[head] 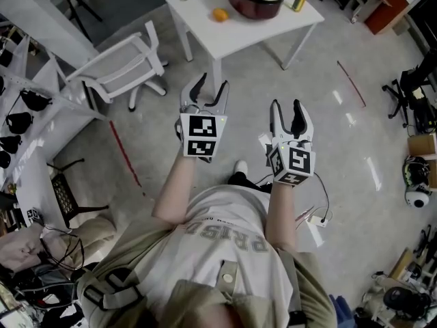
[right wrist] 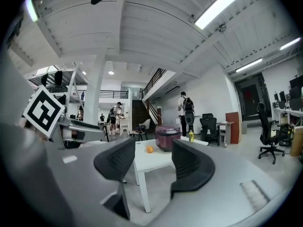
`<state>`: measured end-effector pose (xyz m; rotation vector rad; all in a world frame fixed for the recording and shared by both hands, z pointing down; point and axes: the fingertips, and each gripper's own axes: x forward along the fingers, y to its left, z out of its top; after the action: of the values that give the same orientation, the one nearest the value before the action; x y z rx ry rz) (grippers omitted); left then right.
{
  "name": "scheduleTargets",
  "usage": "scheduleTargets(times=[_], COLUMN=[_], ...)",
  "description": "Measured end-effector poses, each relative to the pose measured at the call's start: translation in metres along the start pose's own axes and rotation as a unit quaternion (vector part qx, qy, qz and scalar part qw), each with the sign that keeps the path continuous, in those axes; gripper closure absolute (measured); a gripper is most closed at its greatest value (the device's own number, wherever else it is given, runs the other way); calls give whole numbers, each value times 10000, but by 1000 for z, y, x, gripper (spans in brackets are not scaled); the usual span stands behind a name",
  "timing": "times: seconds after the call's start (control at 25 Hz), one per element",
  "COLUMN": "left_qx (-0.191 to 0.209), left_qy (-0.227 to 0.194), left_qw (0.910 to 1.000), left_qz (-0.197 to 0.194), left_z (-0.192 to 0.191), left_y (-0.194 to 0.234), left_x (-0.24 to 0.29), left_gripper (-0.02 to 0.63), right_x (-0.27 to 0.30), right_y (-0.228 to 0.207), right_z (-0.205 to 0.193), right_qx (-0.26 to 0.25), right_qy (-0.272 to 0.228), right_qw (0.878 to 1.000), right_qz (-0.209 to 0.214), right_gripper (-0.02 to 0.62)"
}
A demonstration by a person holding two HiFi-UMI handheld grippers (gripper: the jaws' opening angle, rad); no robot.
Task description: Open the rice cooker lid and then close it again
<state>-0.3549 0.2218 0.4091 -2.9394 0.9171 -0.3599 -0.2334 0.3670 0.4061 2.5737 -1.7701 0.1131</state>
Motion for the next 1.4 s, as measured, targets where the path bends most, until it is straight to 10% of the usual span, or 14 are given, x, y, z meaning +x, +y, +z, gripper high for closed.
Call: scheduleTargets(times=[1.4], left_qx=[42], left_qy=[510], left_qw=[9970], left_qz=[578], left_z=[8], left_y=[-34], left_x=[118], left_gripper=[387], right_x=[108], right_y=[-109], right_z=[-15], right_qx=[369], right_qy=[255], right_qw=[9950], right_qz=[896], right_gripper=[342])
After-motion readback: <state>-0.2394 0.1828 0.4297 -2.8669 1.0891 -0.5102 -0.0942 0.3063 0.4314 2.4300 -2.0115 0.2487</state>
